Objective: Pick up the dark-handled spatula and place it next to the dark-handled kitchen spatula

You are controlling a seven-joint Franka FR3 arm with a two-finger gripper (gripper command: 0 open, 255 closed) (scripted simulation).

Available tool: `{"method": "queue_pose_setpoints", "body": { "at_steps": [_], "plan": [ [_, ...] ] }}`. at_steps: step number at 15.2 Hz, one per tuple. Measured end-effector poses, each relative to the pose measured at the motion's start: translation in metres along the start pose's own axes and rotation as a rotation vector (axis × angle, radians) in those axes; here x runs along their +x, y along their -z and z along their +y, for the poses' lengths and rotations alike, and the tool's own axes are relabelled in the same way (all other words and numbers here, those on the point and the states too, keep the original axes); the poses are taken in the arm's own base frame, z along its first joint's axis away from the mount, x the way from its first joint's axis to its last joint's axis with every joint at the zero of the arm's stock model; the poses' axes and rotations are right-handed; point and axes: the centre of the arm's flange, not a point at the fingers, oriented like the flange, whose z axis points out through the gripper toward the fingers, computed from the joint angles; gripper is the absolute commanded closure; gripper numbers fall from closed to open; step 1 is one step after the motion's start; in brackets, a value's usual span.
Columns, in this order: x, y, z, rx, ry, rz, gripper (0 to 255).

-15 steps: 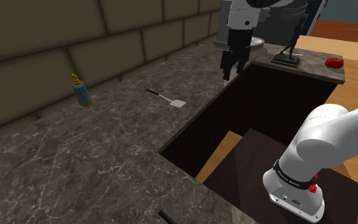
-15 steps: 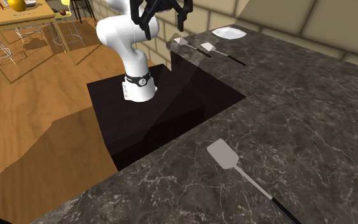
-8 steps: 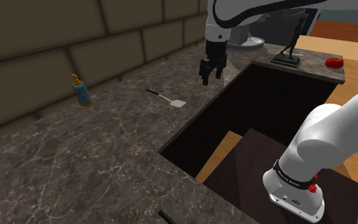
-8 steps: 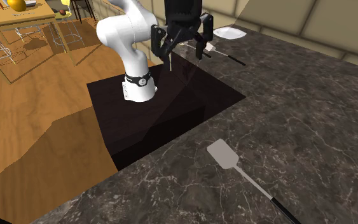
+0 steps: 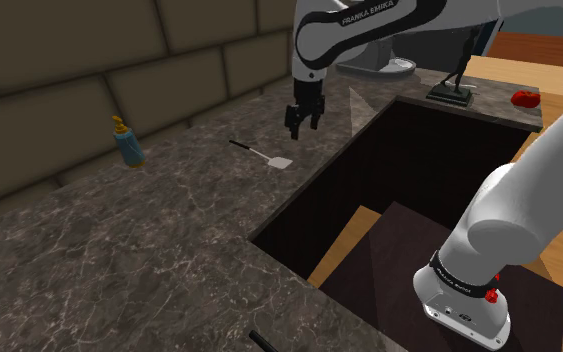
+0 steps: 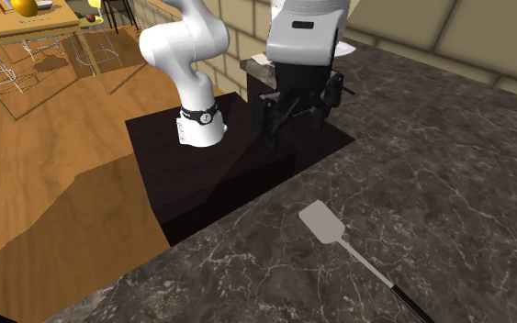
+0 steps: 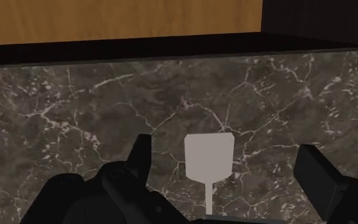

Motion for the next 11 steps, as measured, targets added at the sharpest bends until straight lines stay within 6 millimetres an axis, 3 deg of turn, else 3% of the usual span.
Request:
{"method": "queue_pose_setpoints", "body": {
  "at_steps": [11],
  "plan": [
    [0.121,-0.060,-0.016,-0.025,0.054,0.053,0]
  ]
}}
